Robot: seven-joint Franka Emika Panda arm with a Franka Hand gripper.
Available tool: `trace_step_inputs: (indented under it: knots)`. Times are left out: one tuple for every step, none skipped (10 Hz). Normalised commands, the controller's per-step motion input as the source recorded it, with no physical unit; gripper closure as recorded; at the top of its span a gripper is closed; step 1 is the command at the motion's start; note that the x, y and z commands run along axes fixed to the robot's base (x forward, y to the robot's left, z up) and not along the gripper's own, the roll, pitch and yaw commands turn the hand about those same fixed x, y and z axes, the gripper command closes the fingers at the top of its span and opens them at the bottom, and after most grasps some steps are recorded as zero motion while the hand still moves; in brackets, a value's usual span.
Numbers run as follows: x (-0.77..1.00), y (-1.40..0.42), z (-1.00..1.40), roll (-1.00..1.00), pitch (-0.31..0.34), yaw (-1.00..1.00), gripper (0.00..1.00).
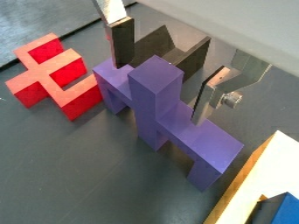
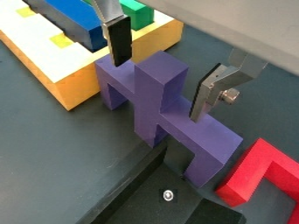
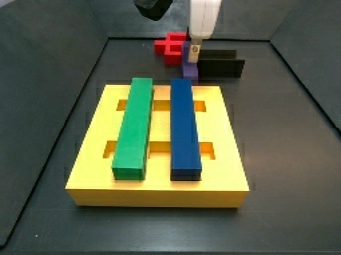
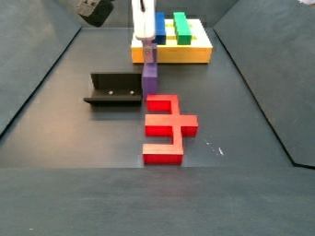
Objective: Pick up the purple object. Move up. Move to above the board. Insert the purple object.
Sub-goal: Pick up the purple object.
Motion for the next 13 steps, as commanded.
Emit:
trace_step_inputs:
  knots:
    - [0.0,0.0,-0.11,0.0,0.0,0.0,0.0]
    - [0.0,0.0,-0.14,0.0,0.0,0.04,0.0]
    - [0.0,0.0,-0.17,0.0,-0.009,0.07,0.0]
    - [0.0,0.0,-0.11,0.0,0.0,0.06,0.0]
    - [0.02,-0.02,0.0,0.0,0.0,0.0,0.0]
    - [0.1,0.0,-0.01,-0.08,-0.021,-0.29,0.0]
    - [0.0,0.0,-0.01,-0.06,-0.026,-0.31,0.0]
    - [0.0,0.0,0.0,-0.04,-0.004,-0.16,0.0]
    - [0.0,0.0,0.0,0.0,0.0,0.0,0.0]
    - [0.0,0.0,0.0,0.0,0.0,0.0,1.0]
    - [0.0,0.0,0.0,0.0,0.0,0.0,1.0]
    - [0.0,0.0,0.0,0.0,0.0,0.0,1.0]
    - [0.0,0.0,0.0,0.0,0.0,0.0,1.0]
